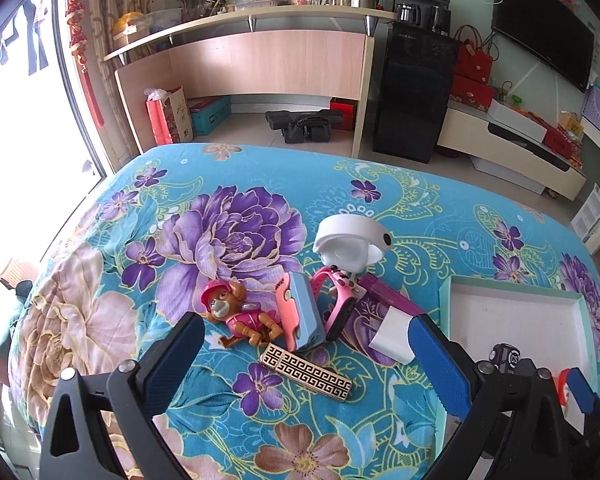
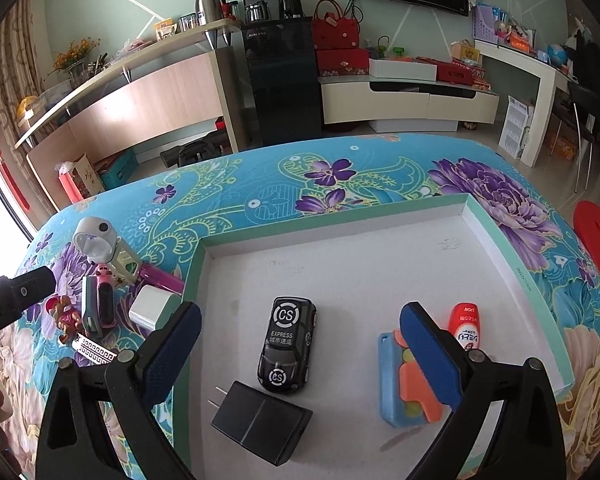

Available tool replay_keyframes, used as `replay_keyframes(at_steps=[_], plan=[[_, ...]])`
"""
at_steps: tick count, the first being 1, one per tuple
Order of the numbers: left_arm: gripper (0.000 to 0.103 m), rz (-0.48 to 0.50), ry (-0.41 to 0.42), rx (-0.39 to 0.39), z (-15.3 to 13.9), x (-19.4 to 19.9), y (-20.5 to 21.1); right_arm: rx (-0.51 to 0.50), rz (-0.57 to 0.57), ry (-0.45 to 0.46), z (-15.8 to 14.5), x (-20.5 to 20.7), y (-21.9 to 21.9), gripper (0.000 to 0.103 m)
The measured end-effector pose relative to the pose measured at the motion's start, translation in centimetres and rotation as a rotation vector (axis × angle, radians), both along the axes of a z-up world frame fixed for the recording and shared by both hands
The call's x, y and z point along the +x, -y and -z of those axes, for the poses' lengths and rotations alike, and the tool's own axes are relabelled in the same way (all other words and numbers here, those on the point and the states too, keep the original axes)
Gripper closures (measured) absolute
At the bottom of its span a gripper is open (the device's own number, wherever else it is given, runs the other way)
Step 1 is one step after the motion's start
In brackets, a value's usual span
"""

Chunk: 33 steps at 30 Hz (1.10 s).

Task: Organize rigid objects
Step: 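Move both tools from the tray toward the pile of objects on the bedspread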

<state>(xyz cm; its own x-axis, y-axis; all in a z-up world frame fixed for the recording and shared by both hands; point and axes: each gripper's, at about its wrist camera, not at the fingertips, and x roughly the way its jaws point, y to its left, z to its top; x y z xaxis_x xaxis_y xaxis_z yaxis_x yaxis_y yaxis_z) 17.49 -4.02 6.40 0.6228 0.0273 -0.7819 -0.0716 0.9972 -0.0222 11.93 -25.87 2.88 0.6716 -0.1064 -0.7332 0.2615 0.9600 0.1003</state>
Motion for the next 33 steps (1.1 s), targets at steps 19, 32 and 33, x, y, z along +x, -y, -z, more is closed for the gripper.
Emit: replay_keyframes(at_steps=[19, 32, 33], plan=[[0.000, -0.231, -0.034, -0.090, 2.8, 0.3, -11.1, 0.035, -0.115, -0.037, 1.0, 2.4, -7.4, 0.003], [0.000, -0.311, -0.121, -0.093, 5.8, -0.4, -15.8, 0.054, -0.189, -0.091, 2.7, 3.5, -14.0, 0.003], [0.000, -0.321, -0.123, -0.099, 5.9, -0.4, -16.2, 0.048, -0.193, -0.093, 2.8, 3.5, -14.5, 0.003]])
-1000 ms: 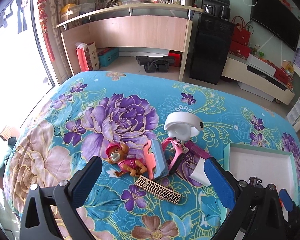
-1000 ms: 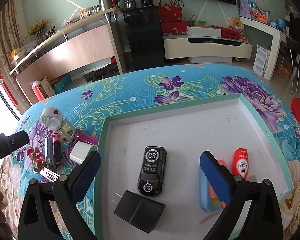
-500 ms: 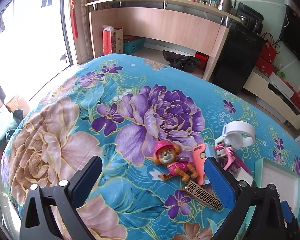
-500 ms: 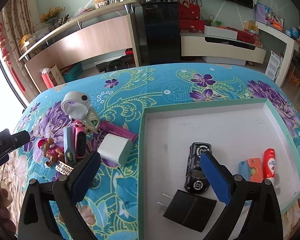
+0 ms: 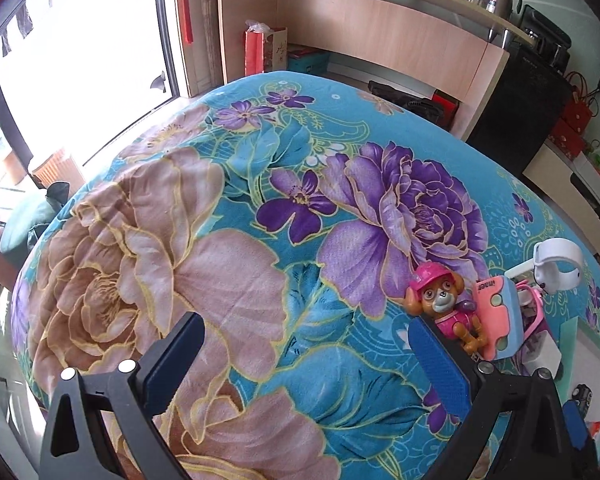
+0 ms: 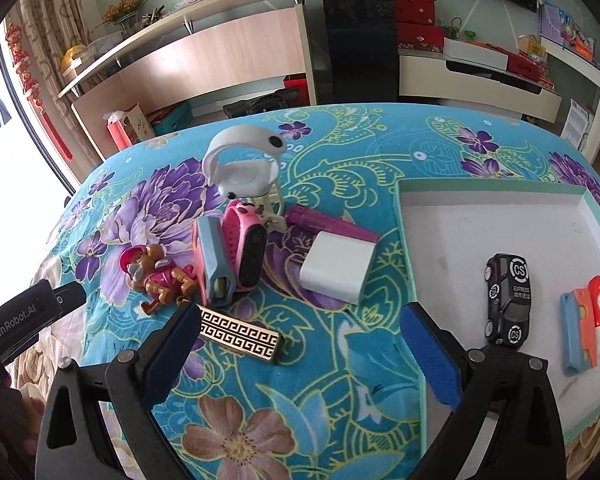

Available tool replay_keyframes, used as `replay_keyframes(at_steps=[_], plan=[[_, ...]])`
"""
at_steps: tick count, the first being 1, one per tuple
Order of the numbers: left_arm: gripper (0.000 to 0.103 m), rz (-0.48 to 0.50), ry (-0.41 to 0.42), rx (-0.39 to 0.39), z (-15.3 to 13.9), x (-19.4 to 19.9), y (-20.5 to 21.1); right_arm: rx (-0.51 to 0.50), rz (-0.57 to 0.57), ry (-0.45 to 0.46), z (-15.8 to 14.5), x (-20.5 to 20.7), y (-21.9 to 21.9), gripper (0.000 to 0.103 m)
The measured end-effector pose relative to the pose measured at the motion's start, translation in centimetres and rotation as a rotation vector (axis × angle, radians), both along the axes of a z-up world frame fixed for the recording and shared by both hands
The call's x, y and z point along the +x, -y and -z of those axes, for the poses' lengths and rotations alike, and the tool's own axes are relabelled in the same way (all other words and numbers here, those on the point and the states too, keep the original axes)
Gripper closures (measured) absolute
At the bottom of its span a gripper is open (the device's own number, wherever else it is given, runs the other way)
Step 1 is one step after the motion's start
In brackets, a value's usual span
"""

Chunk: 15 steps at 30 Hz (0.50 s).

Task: Organize rigid objects
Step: 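Move both tools from the tray toward the pile of objects on the bedspread, then grasp the pink-helmet dog figure with the left tool while the right tool grasps the gold patterned bar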

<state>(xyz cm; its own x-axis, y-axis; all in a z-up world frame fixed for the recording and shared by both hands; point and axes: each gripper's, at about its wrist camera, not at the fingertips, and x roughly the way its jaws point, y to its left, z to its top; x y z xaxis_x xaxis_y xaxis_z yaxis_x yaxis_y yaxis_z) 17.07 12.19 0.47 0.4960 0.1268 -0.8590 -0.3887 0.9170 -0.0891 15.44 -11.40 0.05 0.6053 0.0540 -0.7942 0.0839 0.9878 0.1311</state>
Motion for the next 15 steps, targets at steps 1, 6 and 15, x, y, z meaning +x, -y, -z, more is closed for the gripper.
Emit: replay_keyframes(at_steps=[1, 6, 15], plan=[[0.000, -0.011, -0.001, -0.005, 0.1, -0.1, -0.4, -0.009, -0.006, -0.004, 0.1, 0.1, -0.5, 0.003], [0.000, -0.059, -0.012, 0.004, 0.5, -0.6, -1.9, -0.057, -0.038, -0.029, 1.1, 0.5, -3.0, 0.003], [0.000, -0.081, -0.037, -0.019, 2.1, -0.4, -3.5, -0.077, -0.015, -0.072, 2.5, 1.9, -5.2, 0.003]])
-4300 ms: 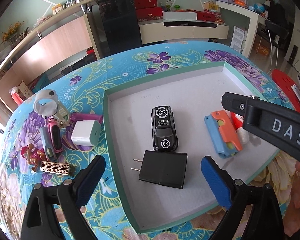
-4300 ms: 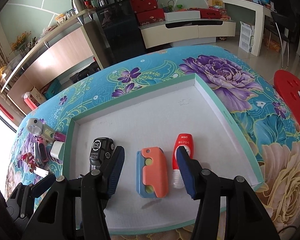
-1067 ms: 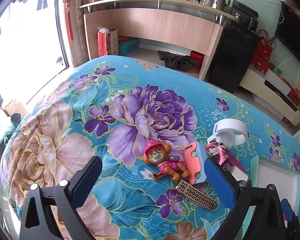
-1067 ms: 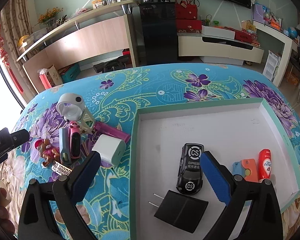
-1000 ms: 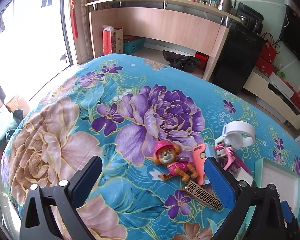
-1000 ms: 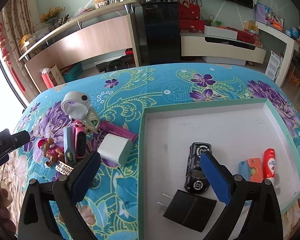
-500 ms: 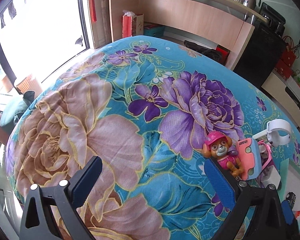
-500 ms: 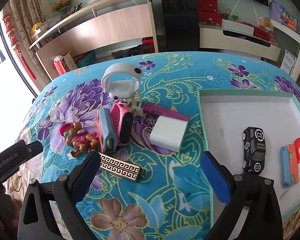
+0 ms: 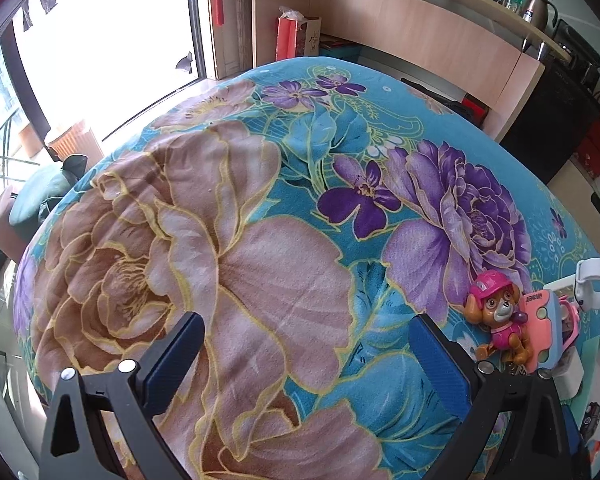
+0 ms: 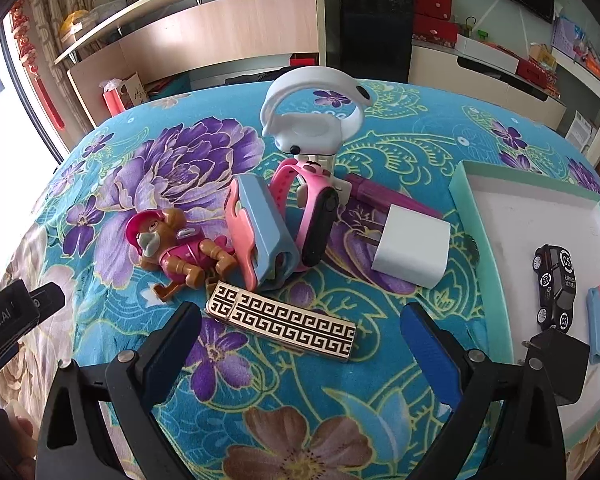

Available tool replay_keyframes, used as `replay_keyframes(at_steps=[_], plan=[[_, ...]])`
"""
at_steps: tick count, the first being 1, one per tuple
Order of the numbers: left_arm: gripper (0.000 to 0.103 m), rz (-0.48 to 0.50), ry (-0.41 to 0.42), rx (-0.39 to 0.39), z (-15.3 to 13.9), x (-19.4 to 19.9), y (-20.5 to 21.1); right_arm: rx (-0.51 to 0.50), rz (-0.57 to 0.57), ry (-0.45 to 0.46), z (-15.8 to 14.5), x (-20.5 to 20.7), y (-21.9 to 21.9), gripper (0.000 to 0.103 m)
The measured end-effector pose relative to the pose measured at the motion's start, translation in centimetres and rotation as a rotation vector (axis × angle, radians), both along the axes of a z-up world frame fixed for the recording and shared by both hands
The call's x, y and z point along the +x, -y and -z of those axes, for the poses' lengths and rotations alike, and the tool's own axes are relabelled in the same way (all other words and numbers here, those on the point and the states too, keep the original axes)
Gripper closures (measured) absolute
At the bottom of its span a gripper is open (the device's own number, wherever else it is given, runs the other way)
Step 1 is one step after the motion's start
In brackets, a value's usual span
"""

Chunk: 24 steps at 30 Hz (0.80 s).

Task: Organize rigid objects
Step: 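Grasp the pink-helmet dog figure with the left tool while the right tool grasps the gold patterned bar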

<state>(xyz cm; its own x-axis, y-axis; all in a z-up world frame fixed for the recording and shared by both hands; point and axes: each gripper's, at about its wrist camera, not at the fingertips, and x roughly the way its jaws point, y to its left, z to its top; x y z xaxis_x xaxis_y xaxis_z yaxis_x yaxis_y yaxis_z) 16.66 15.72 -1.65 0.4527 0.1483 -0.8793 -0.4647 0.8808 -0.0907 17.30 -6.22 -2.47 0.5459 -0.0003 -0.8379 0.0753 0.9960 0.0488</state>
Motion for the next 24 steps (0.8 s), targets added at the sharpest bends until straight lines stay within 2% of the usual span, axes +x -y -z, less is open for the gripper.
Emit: replay_keyframes(at_steps=[13, 24], plan=[[0.000, 0.011, -0.003, -0.022, 0.7, 0.4, -0.4, -0.005, 0.100, -0.039, 1.9, 1.5, -0.9, 0.003], [0.000, 0.039, -0.009, -0.004, 0.6, 0.8, 0.5, 0.018, 0.120, -0.030, 1.9, 0.8, 0.0, 0.005]])
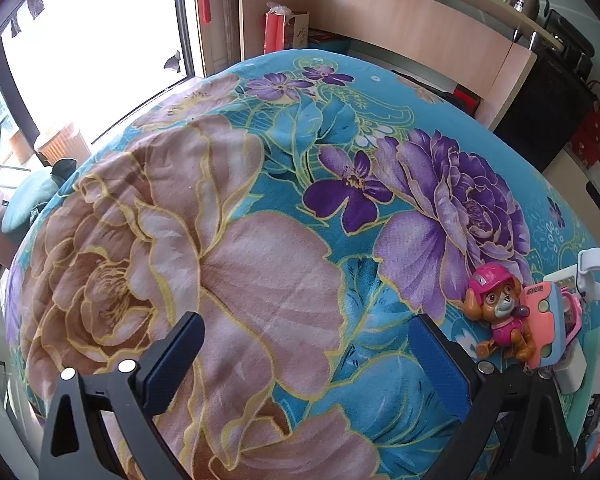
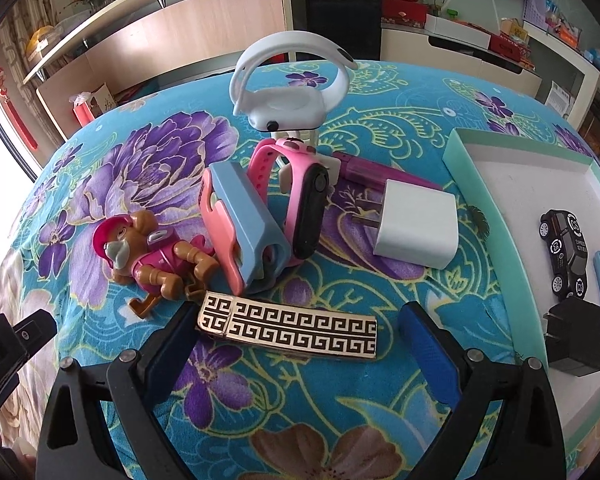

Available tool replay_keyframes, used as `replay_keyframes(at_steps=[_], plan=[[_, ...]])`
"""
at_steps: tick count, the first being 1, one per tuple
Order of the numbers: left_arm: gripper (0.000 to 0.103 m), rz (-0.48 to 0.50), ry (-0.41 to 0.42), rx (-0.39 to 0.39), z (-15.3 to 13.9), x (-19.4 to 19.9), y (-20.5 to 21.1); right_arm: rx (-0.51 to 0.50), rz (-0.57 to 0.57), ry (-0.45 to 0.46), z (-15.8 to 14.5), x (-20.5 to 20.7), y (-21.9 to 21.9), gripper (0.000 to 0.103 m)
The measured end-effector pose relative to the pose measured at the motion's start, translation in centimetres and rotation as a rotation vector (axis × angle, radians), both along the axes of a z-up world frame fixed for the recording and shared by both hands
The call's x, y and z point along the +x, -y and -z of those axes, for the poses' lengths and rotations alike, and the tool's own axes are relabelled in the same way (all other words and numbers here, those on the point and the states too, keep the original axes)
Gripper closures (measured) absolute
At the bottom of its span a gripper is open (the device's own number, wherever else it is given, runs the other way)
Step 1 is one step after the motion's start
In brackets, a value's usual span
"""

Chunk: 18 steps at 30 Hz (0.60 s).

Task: Organize rigid objects
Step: 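Grasp the pink-helmet dog figure with the left tool while the right tool grasps the gold patterned bar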

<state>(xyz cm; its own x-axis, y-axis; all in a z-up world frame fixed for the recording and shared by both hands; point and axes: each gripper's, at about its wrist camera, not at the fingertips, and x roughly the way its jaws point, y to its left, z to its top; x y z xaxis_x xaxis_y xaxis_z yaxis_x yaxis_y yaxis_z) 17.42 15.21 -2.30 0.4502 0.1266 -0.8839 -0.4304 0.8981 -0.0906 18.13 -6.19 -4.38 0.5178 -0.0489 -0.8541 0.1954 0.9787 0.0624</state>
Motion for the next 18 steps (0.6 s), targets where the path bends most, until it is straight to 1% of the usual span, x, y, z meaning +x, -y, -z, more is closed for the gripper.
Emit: replay_keyframes(at_steps=[5, 7, 14, 18], plan=[[0.000, 0.021, 0.006, 0.000, -0.2, 0.2, 0.6, 0.004, -0.001, 0.002, -0.3, -0.7, 0.6, 0.017], [0.000, 0.035, 0.007, 0.002, -0.2, 0.3, 1.0, 0.013, -0.001, -0.001, -0.4, -0.9, 1.0, 0.019], [0.000, 0.086, 0.023, -0.021, -0.4, 0.8, 2.3, 0.069, -0.004, -0.007, -1.0, -1.2, 2.4, 0.019], [0.000, 0.132, 0.025, -0.032, -0.4, 1.2, 3.3, 0.075, -0.008, -0.005, -1.7, -1.2, 3.1, 0.019]])
